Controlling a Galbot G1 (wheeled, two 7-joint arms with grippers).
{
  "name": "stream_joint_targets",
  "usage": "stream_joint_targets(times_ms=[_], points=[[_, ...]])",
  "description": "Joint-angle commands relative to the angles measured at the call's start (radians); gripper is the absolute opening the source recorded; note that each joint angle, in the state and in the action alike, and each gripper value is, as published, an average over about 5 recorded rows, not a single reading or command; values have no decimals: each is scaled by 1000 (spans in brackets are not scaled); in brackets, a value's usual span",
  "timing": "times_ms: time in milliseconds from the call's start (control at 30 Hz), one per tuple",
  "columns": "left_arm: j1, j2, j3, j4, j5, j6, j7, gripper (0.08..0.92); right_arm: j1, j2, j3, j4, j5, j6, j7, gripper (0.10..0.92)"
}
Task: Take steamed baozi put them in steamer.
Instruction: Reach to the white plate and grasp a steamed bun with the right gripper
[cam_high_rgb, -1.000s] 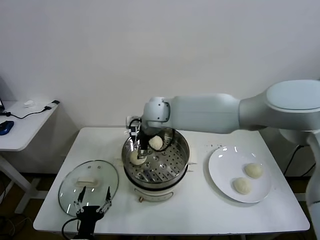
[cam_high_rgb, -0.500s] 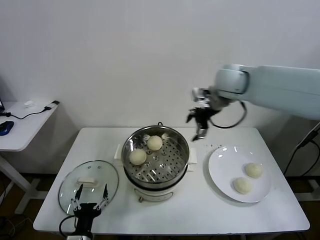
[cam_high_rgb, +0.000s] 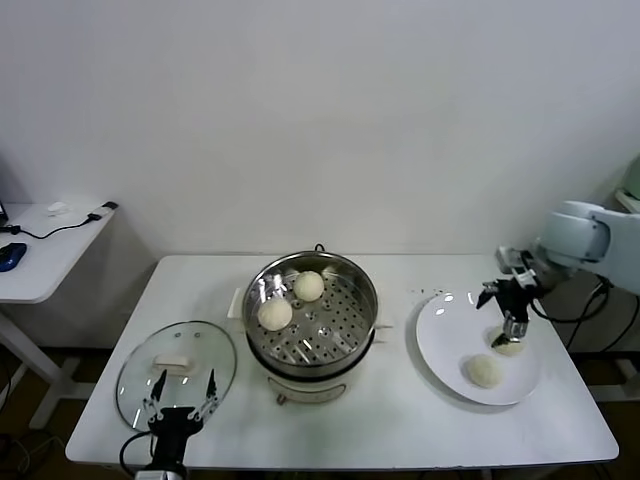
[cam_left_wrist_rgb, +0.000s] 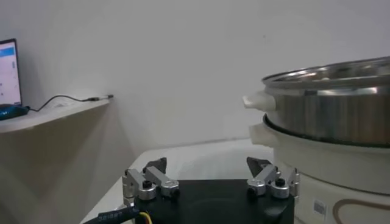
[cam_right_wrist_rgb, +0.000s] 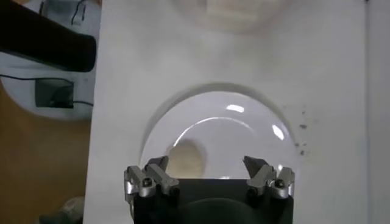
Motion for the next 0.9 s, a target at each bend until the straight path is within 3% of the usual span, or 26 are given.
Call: stream_joint_targets(times_ms=[33,900], points=[[-1,-2,-2,9,1,-2,-1,823,-273,-79,161,-52,-142,-6,18,823],[2,-4,9,19,12,-4,-4,823,-629,4,500,-156,-209,-68,132,823]])
